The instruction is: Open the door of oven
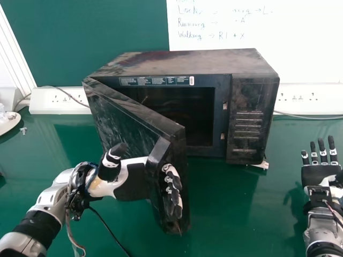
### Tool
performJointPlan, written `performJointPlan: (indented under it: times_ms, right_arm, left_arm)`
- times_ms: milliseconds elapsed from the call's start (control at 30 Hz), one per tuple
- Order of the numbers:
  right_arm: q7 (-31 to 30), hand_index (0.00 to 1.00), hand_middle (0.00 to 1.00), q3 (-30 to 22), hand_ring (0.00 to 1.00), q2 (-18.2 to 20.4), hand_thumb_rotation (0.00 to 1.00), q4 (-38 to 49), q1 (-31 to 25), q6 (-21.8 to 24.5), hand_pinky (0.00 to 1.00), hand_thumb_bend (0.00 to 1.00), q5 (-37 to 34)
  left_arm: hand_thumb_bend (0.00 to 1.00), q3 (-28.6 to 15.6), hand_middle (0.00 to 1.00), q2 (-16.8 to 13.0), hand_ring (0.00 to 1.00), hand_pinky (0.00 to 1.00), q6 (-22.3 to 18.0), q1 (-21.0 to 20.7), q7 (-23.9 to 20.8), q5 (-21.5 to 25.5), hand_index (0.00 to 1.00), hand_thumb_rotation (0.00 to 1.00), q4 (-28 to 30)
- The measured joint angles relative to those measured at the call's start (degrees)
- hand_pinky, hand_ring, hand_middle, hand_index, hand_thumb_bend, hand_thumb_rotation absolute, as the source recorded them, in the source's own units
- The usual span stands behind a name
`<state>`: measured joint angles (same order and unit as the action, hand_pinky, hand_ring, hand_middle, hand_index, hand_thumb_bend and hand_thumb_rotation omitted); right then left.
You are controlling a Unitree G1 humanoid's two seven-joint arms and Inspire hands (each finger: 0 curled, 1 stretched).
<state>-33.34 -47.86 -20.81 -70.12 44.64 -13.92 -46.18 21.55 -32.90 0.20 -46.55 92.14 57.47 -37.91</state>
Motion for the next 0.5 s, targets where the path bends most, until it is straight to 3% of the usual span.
performJointPlan:
  times_ms: [167, 233, 333, 433, 500]
  right_arm:
    - [0.0, 0.74, 0.69, -0.1, 0.57, 0.0, 0.91, 0.0, 0.0, 0.0, 0.53, 1.0, 0.0]
    - [-0.1, 0.74, 0.7, -0.1, 0.58, 0.0, 0.9, 0.0, 0.0, 0.0, 0.54, 1.0, -0.1]
    - [-0.2, 0.73, 0.7, -0.1, 0.58, 0.0, 0.89, 0.0, 0.0, 0.0, 0.55, 1.0, -0.1]
    - [-0.2, 0.74, 0.7, -0.1, 0.58, 0.0, 0.89, 0.0, 0.0, 0.0, 0.54, 1.0, -0.1]
    - [-0.2, 0.75, 0.71, -0.1, 0.59, 0.0, 0.89, 0.0, 0.0, 0.1, 0.54, 1.0, -0.1]
  left_arm:
    - [0.92, 1.8, 0.42, -2.0, 0.35, 0.25, 0.9, 0.0, 0.0, 1.5, 0.59, 0.79, 1.5]
    - [0.96, 1.9, 0.43, -2.6, 0.35, 0.25, 0.9, 0.1, 0.0, 1.7, 0.6, 0.82, 1.9]
    - [0.99, 1.9, 0.36, -3.8, 0.27, 0.17, 0.5, 0.3, 0.0, 1.7, 0.58, 0.87, 3.0]
    - [0.88, 1.7, 0.35, -4.3, 0.25, 0.16, -0.7, 1.1, 0.0, 1.9, 0.58, 0.8, 3.6]
    - [0.89, 1.5, 0.34, -4.3, 0.24, 0.14, -1.1, 1.6, 0.0, 2.2, 0.57, 0.8, 3.9]
